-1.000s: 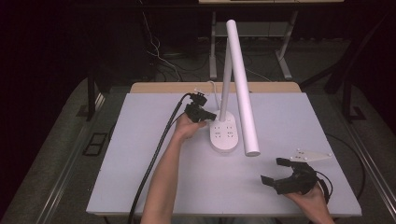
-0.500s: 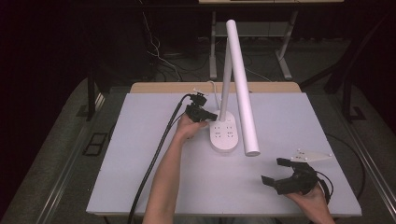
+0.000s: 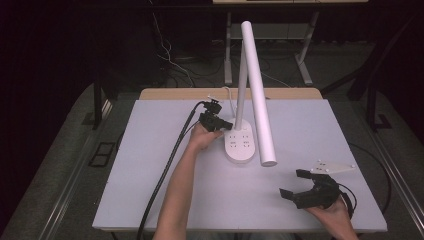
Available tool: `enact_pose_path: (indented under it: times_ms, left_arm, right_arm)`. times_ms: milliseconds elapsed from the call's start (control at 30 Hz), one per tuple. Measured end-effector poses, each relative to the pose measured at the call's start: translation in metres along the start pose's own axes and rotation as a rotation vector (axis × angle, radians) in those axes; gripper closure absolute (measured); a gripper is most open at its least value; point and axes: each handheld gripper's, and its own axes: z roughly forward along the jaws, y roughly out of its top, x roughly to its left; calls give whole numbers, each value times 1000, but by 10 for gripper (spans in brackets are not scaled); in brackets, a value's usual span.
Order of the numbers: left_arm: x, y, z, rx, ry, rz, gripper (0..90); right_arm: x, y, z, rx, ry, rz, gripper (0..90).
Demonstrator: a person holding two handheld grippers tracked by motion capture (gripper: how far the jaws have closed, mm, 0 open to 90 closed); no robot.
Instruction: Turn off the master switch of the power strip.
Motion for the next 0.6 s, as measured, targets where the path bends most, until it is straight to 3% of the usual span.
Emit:
enact_pose_path:
  times_ms: [133, 167, 200, 333, 600]
  left_arm:
    - [-3, -1, 1, -11, 16, 2, 900]
    - [-2, 0, 1, 8, 22, 15, 900]
    - [-3, -1, 2, -14, 19, -10, 900]
    - [-1, -2, 1, -14, 4, -28, 900]
    - [-6, -2, 2, -18, 44, 9, 900]
  right_arm:
    - [1, 0, -1, -4, 0, -1, 2]
    - [1, 0, -1, -6, 0, 1, 2]
    - [1, 0, -1, -7, 0, -2, 2]
    - [1, 0, -2, -8, -3, -2, 1]
    - [1, 0, 0, -6, 1, -3, 1]
